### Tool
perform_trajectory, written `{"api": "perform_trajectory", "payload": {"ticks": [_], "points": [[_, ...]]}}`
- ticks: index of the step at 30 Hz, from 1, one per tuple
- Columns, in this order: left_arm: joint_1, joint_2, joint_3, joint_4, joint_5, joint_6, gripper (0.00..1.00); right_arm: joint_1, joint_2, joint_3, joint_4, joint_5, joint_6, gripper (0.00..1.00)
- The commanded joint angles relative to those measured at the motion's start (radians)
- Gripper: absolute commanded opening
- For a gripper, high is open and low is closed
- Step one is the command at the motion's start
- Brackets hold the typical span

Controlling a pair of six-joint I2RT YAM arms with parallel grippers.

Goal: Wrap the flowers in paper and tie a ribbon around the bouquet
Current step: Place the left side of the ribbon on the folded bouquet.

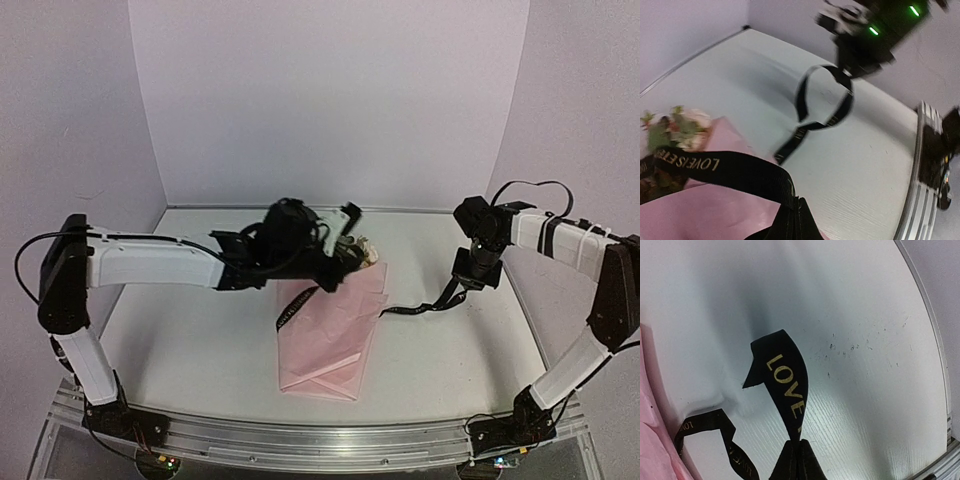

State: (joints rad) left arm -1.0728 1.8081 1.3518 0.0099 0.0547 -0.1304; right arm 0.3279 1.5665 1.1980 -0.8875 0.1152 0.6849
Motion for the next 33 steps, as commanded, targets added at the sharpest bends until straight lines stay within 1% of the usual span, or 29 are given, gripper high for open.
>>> {"api": "perform_trajectory", "payload": {"ticks": [1, 3, 6, 12, 17, 22, 26, 30, 33], "points": [[-0.119, 0.184, 0.113, -0.168, 0.016, 0.225, 0.00, -0.021, 0.086, 0.048, -0.020, -0.101, 0.011, 0.00], [-0.131, 0.235, 0.145, -0.191, 0.020, 0.237, 0.00, -0.021, 0.121, 0.078, -0.020, -0.134, 0.018, 0.00], [-0.130, 0.251, 0.151, -0.184, 0.001, 0.249, 0.00, -0.021, 0.162, 0.114, -0.021, -0.166, 0.022, 0.00], [-0.118, 0.232, 0.155, -0.162, -0.018, 0.252, 0.00, -0.022, 0.217, 0.178, -0.035, -0.158, -0.001, 0.00], [-0.117, 0.176, 0.146, -0.157, 0.020, 0.278, 0.00, -0.029, 0.261, 0.261, -0.040, -0.117, -0.051, 0.00], [-0.135, 0.098, 0.099, -0.187, 0.063, 0.315, 0.00, -0.073, 0.359, 0.421, -0.061, -0.121, -0.063, 0.00], [-0.138, 0.089, 0.105, -0.244, 0.095, 0.333, 0.00, -0.087, 0.452, 0.532, -0.090, -0.115, -0.070, 0.00], [-0.146, 0.098, 0.122, -0.300, 0.126, 0.366, 0.00, -0.090, 0.500, 0.597, -0.099, -0.115, -0.073, 0.00], [-0.151, 0.091, 0.115, -0.332, 0.123, 0.397, 0.00, -0.093, 0.523, 0.631, -0.108, -0.087, -0.079, 0.00]]}}
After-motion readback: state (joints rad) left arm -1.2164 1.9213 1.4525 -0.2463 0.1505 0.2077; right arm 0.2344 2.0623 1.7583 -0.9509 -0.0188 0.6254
